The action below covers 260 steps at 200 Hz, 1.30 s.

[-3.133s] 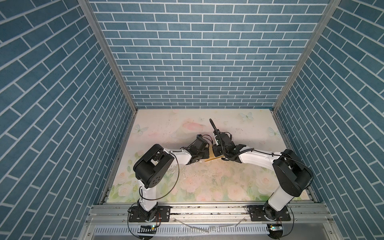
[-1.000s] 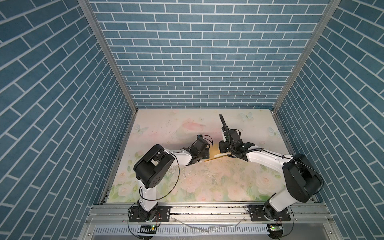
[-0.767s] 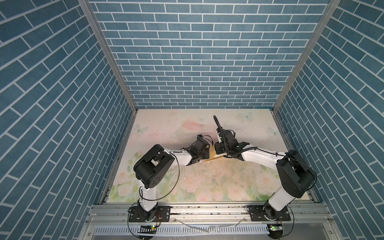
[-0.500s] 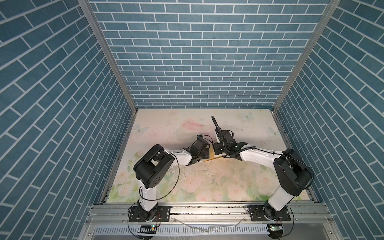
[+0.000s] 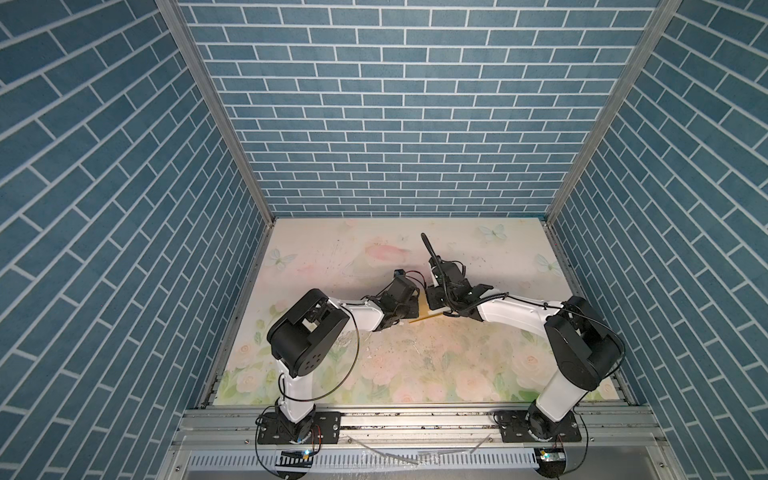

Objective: Place the letter into the envelope and seal it

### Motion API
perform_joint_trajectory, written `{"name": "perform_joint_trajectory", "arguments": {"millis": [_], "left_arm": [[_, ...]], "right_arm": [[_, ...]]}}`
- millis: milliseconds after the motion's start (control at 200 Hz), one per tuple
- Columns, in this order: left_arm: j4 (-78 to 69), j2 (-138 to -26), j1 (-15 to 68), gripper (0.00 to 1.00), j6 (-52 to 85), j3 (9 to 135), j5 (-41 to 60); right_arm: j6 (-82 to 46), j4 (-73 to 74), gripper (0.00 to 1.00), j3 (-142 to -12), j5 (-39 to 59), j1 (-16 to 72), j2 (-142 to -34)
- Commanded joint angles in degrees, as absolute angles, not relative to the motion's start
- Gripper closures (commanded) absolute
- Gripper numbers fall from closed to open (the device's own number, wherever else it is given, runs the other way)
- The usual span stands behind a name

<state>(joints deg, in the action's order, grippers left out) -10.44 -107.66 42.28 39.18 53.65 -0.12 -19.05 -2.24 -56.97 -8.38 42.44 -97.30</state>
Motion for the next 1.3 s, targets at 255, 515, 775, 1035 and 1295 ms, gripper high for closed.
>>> {"name": "perform_joint_trajectory", "arguments": {"millis": [255, 515, 775, 1035, 1295], "left_arm": [[-0.9, -111.3, 41.3, 1.0, 38.7, 50.3, -4.1], [-1.0, -111.6, 41.3, 1.0, 38.8, 50.3, -4.1], [-1.3, -110.8, 41.3, 1.0, 38.8, 49.6, -4.4], [-1.8, -110.6, 41.3, 1.0, 38.8, 49.4, -4.2], [-2.5, -110.9, 41.3, 1.0, 39.1, 49.2, -3.7]], "right_arm": [[-16.3, -7.6, 1.0, -57.7, -15.8, 39.6, -96.8], [-15.4, -10.5, 1.0, -56.7, -19.9, 37.8, -96.0], [-16.1, -13.8, 1.0, -55.8, -23.0, 34.5, -95.3], [-17.8, -9.3, 1.0, -57.6, -13.0, 34.5, -94.3], [-22.8, 2.6, 1.0, -54.7, -2.3, 34.5, -86.1]]}}
